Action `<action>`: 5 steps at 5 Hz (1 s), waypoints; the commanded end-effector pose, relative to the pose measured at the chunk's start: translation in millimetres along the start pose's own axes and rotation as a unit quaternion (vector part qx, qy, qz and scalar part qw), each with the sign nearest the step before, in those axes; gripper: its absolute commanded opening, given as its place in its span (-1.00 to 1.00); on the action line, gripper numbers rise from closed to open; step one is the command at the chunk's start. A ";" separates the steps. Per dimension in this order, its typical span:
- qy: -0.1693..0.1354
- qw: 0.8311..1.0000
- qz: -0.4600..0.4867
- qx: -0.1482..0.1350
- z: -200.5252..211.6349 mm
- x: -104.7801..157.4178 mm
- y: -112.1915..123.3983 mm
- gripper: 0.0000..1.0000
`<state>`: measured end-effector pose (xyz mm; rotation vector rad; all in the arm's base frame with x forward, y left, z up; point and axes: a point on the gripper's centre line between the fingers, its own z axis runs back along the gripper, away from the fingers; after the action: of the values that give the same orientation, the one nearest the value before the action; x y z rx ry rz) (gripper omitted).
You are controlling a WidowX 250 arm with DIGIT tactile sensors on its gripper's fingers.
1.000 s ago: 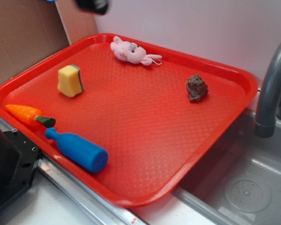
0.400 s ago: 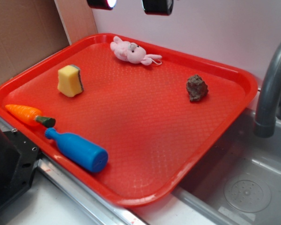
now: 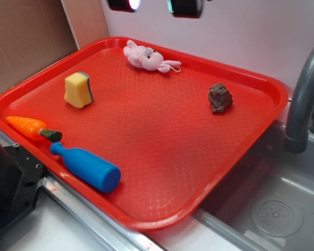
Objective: Grab the rock.
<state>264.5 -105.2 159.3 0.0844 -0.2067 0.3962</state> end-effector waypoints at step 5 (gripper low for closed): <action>-0.011 0.997 -0.027 -0.075 -91.5 53.0 -64.0 1.00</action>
<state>337.5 -136.4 45.0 -0.0051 -0.1795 0.3152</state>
